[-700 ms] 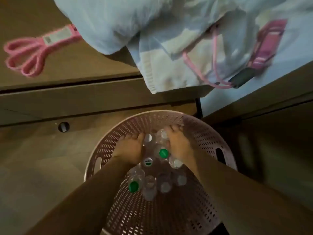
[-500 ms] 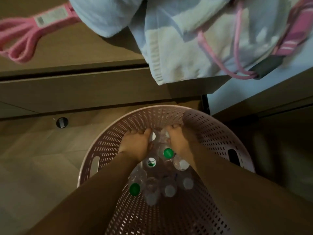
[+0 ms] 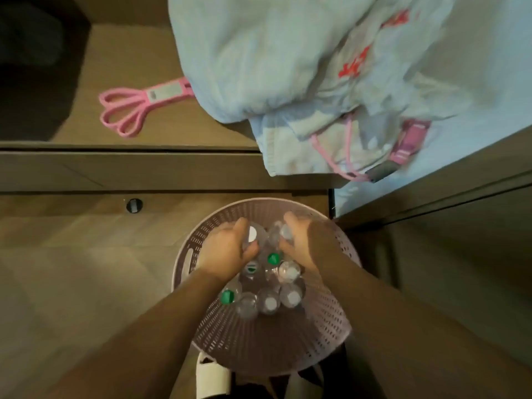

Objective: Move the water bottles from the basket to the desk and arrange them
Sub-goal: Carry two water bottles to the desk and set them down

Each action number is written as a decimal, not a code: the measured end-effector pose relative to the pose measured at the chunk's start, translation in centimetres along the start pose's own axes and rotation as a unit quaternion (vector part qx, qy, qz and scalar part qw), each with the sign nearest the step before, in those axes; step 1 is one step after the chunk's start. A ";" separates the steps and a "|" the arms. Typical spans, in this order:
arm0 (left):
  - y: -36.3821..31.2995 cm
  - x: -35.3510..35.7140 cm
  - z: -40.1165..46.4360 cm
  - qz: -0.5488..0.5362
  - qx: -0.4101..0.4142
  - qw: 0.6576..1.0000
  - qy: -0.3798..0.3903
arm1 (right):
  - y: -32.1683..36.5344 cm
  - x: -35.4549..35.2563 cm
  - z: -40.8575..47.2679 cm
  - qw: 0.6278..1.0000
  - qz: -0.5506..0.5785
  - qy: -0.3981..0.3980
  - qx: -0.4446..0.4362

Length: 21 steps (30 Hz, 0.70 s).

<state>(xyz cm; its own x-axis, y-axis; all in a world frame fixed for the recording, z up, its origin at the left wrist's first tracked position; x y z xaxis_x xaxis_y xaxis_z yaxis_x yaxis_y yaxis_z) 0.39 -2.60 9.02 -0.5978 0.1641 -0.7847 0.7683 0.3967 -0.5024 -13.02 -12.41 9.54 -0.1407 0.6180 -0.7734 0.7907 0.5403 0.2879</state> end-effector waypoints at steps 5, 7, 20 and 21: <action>-6.7 -12.9 -7.3 -0.100 -0.028 0.992 -0.068 | 5.2 -13.2 -10.3 0.999 0.030 0.001 -0.023; -9.5 -18.6 -11.1 -0.152 -0.037 0.981 -0.110 | 7.4 -17.8 -15.1 0.995 0.083 -0.043 -0.026; -17.6 -43.8 -34.0 -0.269 -0.060 0.887 -0.371 | 23.4 -35.5 -34.9 0.967 0.182 -0.161 -0.081; -17.2 -44.9 -35.2 -0.267 -0.061 0.882 -0.384 | 25.0 -35.8 -35.3 0.968 0.176 -0.156 -0.091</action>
<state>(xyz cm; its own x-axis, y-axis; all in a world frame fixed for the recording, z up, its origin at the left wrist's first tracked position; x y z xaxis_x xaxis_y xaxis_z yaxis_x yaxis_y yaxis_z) 5.93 15.03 65.69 -0.4999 -0.7168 -0.4862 0.3655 0.3343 -0.8687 -9.28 -0.89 64.35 0.3270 0.5943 -0.7348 0.6356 0.4371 0.6364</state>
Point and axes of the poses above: each hand's wrist, its own z-axis towards the middle knuckle, its own x-axis out of the palm, y = z × x, the point moved 6 cm from there along z, towards the middle knuckle, and after that the axes turned 7 degrees about y, right-handed, at the moved point
